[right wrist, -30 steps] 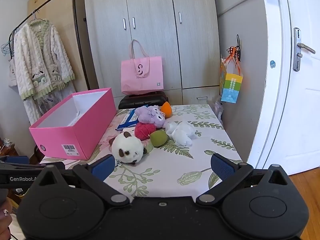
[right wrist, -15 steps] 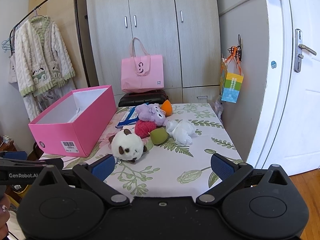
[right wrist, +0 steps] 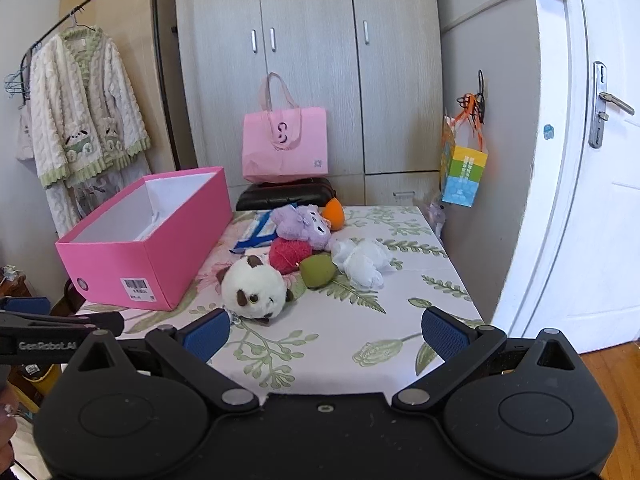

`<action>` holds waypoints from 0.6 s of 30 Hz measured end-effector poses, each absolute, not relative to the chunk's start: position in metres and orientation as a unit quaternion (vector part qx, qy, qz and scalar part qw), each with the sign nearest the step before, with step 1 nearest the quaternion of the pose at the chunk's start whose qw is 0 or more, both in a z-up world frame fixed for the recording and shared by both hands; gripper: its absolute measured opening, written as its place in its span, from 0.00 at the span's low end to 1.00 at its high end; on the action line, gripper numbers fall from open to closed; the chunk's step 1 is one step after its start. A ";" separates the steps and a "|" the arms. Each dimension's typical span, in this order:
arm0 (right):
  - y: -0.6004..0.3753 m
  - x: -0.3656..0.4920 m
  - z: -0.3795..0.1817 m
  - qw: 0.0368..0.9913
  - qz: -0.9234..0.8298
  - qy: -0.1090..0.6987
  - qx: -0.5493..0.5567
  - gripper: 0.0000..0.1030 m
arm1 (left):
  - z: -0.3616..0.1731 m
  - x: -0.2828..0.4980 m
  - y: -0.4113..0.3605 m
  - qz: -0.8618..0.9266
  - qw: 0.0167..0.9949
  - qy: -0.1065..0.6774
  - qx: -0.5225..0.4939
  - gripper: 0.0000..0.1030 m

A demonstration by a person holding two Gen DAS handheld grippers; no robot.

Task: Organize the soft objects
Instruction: 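Move the left tool toward the white-and-brown plush toy on the table, then close the left gripper on the white-and-brown plush toy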

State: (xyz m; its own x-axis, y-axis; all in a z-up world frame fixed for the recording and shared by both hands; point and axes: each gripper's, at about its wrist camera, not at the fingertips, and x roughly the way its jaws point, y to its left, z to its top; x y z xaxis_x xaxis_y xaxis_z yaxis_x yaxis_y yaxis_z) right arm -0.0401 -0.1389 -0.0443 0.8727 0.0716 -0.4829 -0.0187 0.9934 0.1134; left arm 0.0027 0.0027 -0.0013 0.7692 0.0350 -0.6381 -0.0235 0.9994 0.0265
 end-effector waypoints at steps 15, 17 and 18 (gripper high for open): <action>-0.141 -0.024 -0.037 0.984 0.059 0.170 0.011 1.00 | 0.017 0.026 -0.012 0.007 0.956 0.291 0.023 1.00; -0.140 -0.018 -0.041 0.988 0.060 0.144 -0.007 1.00 | 0.020 0.037 -0.015 0.000 0.959 0.283 0.028 1.00; -0.138 -0.012 -0.044 0.988 0.062 0.137 -0.021 1.00 | 0.020 0.042 -0.016 0.000 0.959 0.283 0.028 1.00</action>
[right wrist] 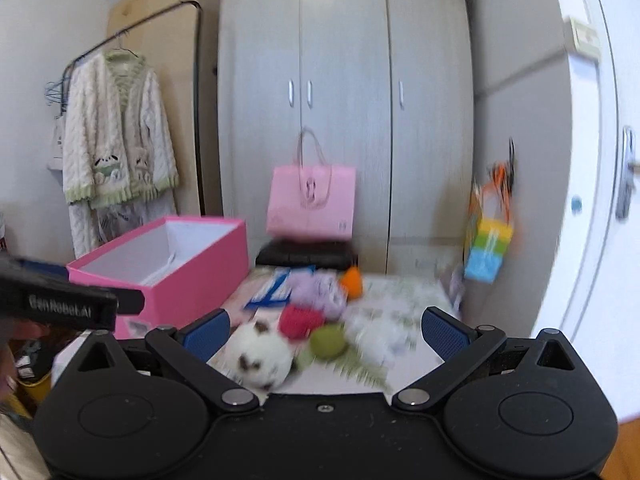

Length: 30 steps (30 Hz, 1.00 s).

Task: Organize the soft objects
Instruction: 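Close the left gripper on the white-and-brown plush toy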

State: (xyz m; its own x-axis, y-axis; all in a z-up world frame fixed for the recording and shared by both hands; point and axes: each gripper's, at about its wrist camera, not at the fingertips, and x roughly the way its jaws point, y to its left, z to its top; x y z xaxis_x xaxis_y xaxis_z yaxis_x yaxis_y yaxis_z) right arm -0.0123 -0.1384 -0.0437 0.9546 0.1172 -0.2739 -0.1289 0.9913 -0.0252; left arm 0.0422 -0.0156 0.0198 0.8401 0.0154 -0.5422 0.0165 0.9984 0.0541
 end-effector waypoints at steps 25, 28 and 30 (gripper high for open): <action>-0.119 0.095 -0.144 0.939 0.261 0.221 -0.008 0.93 | -0.068 0.138 -0.052 -0.182 0.916 0.359 -0.012 0.90; -0.116 0.106 -0.153 0.937 0.266 0.225 -0.008 0.90 | -0.074 0.142 -0.056 -0.187 0.914 0.359 -0.005 0.83; -0.115 0.109 -0.157 0.933 0.280 0.226 -0.008 0.89 | -0.075 0.142 -0.057 -0.185 0.918 0.351 -0.005 0.80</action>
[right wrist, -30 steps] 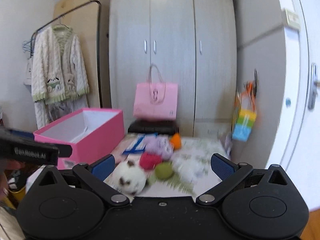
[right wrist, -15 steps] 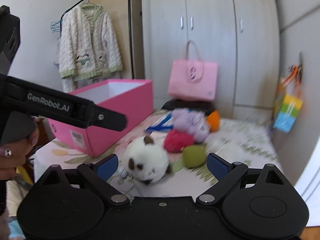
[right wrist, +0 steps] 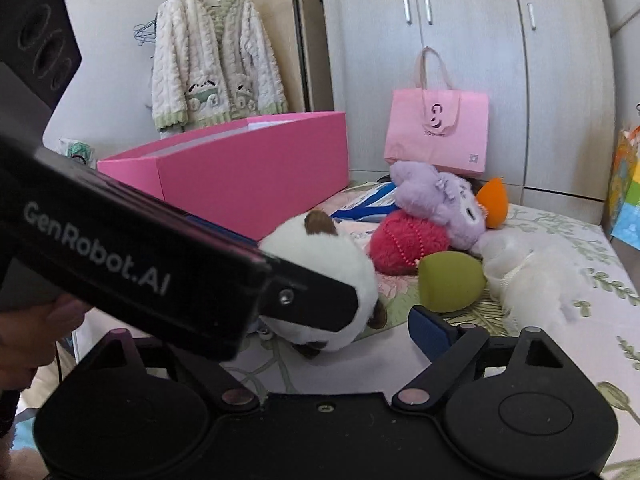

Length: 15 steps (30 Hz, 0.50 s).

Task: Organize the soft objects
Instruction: 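Close the left gripper on the white-and-brown plush toy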

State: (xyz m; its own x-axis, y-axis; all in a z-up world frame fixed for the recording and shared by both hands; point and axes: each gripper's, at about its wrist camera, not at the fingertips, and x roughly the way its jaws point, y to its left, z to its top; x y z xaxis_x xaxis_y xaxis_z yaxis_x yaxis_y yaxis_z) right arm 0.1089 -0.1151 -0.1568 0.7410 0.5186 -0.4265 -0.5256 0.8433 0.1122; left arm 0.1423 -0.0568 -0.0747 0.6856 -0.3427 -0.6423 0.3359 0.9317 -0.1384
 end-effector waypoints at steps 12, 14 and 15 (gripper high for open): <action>-0.107 0.113 -0.167 0.934 0.285 0.217 -0.009 0.65 | -0.077 0.145 -0.055 -0.169 0.926 0.338 0.000 0.67; -0.107 0.109 -0.166 0.935 0.281 0.214 -0.010 0.64 | -0.076 0.142 -0.057 -0.167 0.926 0.338 0.005 0.67; -0.106 0.108 -0.166 0.936 0.280 0.214 -0.010 0.63 | -0.075 0.140 -0.058 -0.167 0.926 0.339 0.008 0.67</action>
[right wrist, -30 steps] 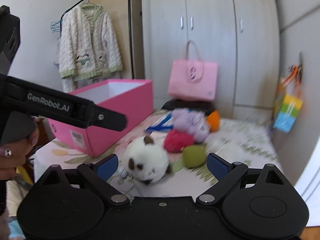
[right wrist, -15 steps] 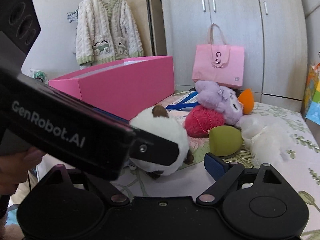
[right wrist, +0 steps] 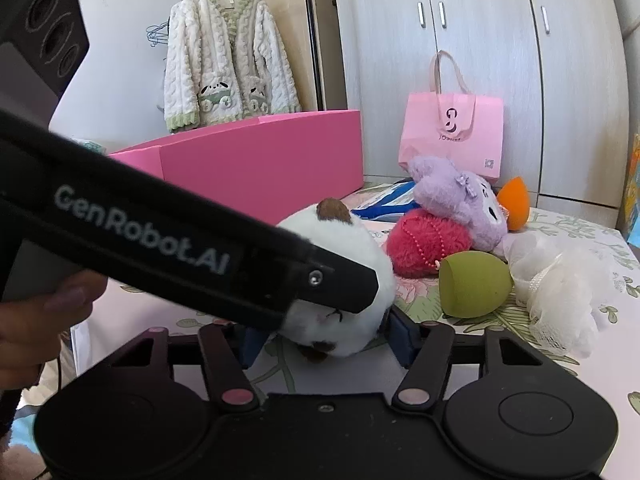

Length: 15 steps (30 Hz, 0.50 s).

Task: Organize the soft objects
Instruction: 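Close the left gripper on the white-and-brown plush toy, then lift the plush toy with the left gripper and lower it into the pink box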

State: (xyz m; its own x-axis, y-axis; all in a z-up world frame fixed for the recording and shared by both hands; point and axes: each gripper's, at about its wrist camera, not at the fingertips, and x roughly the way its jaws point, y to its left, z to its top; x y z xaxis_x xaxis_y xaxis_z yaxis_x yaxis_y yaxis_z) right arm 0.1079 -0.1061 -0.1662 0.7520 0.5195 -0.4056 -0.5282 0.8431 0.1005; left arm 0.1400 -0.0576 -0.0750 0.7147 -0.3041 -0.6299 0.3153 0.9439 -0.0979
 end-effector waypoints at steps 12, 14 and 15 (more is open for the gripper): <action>-0.092 0.079 -0.141 0.925 0.293 0.240 -0.010 0.62 | -0.053 0.109 -0.049 -0.145 0.917 0.372 0.023 0.67; -0.089 0.077 -0.135 0.919 0.302 0.252 -0.003 0.62 | -0.049 0.102 -0.042 -0.142 0.915 0.376 0.019 0.67; -0.087 0.075 -0.132 0.917 0.307 0.255 -0.001 0.62 | -0.047 0.099 -0.040 -0.139 0.916 0.377 0.019 0.67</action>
State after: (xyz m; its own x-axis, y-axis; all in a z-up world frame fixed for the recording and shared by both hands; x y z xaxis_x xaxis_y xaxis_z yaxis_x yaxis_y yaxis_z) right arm 0.0752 -0.0871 -0.1321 0.6809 0.5629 -0.4686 -0.5637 0.8112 0.1554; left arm 0.0987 -0.0396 -0.0467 0.6771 -0.2412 -0.6953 0.2693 0.9604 -0.0709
